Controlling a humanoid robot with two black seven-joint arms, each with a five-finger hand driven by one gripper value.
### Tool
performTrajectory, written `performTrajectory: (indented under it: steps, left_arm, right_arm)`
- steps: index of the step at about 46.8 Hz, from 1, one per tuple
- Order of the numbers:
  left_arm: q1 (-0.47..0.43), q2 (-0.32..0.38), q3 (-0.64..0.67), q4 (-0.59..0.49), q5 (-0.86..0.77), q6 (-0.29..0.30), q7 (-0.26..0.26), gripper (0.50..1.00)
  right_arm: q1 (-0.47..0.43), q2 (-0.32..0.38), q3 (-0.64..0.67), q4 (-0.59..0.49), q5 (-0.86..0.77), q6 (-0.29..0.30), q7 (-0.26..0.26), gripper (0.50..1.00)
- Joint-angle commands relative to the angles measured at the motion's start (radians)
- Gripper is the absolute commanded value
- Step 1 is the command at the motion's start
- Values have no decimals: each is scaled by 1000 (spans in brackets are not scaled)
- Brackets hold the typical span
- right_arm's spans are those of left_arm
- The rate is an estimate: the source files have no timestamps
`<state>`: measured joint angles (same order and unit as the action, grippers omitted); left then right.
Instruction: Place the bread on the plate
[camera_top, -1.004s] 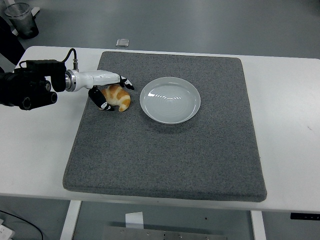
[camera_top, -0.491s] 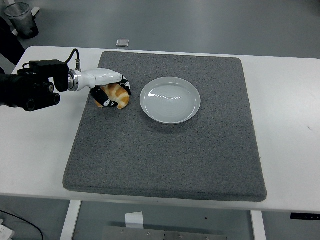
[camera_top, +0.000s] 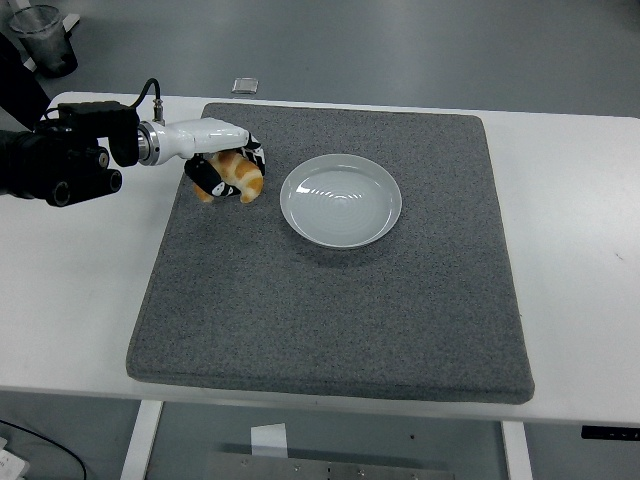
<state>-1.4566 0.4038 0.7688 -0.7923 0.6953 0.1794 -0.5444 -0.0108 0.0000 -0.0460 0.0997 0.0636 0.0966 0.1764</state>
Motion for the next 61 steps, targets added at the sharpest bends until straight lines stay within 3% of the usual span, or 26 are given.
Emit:
performTrajectory:
  steps: [1,18,28,39,46,61]
  left_arm:
    - [-48,7,0,-11,-5,-11,0,500]
    - [-297,75,-49,-10,-26,-173,-5,500]
    - [-350,59,-51,-5,-26,-173,-5,500]
    - [-347,-36,-85,13,-25,-160,-6,500]
    - [-332,-131,-83,28,-23,-118,-5,500]
    - [-191,-278,-79,169,-16,-112,-6,500]
  right_arm:
    - [0,0,0,0,-1,0,0,932]
    - [0,0,0,0,1,0,0,932]
    - [0,0,0,0,-1,0,0,932]
    - [0,0,0,0,-1,0,0,932]
    - [0,0,0,0,-1,0,0,932]
    - [0,0,0,0,-1,0,0,932]
